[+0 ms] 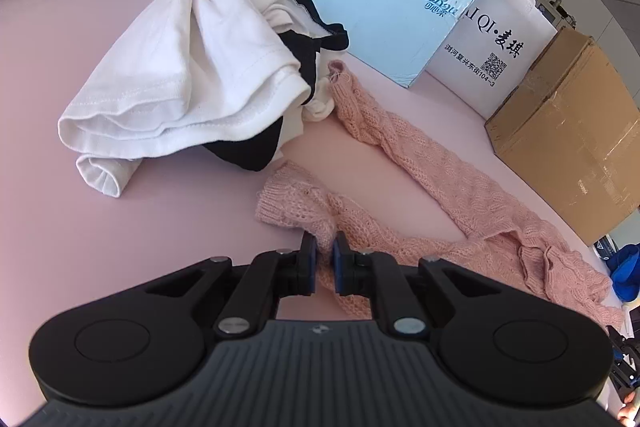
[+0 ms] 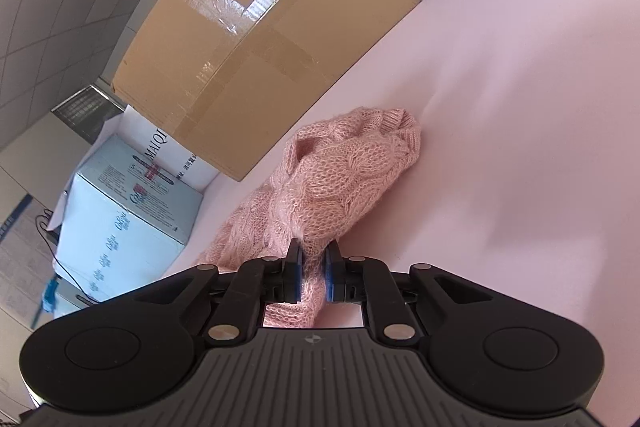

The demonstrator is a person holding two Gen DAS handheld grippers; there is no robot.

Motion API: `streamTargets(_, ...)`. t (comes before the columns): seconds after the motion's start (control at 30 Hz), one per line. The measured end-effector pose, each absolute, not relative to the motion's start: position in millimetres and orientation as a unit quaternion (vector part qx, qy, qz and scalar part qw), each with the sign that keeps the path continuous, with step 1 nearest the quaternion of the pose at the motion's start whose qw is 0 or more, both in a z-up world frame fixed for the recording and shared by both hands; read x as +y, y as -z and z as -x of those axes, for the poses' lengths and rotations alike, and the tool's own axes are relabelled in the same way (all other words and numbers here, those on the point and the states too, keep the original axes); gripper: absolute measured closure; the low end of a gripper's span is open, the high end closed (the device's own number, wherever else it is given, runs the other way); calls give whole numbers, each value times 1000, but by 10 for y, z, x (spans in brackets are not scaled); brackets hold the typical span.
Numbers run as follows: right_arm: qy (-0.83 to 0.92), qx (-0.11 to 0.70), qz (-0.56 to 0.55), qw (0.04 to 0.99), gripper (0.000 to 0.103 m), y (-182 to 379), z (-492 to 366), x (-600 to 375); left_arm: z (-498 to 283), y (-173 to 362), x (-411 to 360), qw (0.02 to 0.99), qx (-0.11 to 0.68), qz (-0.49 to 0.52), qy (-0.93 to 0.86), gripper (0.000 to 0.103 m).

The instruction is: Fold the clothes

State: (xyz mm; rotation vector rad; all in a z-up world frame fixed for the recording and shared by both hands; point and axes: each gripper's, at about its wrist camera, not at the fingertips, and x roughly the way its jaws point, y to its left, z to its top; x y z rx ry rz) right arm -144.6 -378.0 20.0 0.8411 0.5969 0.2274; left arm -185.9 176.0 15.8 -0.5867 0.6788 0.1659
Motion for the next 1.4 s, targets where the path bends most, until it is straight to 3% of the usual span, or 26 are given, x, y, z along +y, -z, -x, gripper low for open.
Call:
streamTargets(0.53, -80, 292, -348, 887, 93, -341, 2040, -4240, 1980, -227, 1493, 897, 361, 253, -20, 96)
streamTargets(0.6, -77, 307, -343, 885, 84, -296, 2053, -4213, 1971, -204, 1465, 898, 364, 245, -22, 96)
streamTargets(0.67, -80, 312, -359, 876, 59, -249, 2097, -4227, 1987, -183, 1454, 901, 361, 241, -20, 95)
streamTargets(0.73, -101, 306, -391, 862, 53, -214, 2170, -4263, 2015, -173, 1437, 905, 355, 235, -13, 89)
streamTargets(0.8, -106, 307, -399, 857, 53, -215, 2211, -4253, 2025, -177, 1419, 907, 354, 229, -9, 86)
streamTargets(0.87, -114, 313, -391, 858, 53, -225, 2220, -4188, 2028, -193, 1383, 909, 356, 217, -3, 76)
streamTargets(0.93, -121, 317, -381, 860, 52, -230, 2195, -4115, 2026, -204, 1357, 908, 355, 221, 17, 48)
streamTargets(1.0, -120, 313, -372, 865, 53, -228, 2167, -4057, 2020, -203, 1349, 906, 350, 235, 33, 40)
streamTargets(1.3, -126, 307, -361, 872, 53, -215, 2214, -4034, 2112, -250, 1507, 907, 338, 250, -19, 40)
streamTargets(1.4, -128, 305, -355, 874, 53, -211, 2213, -4024, 2163, -289, 1598, 909, 333, 247, -33, 32)
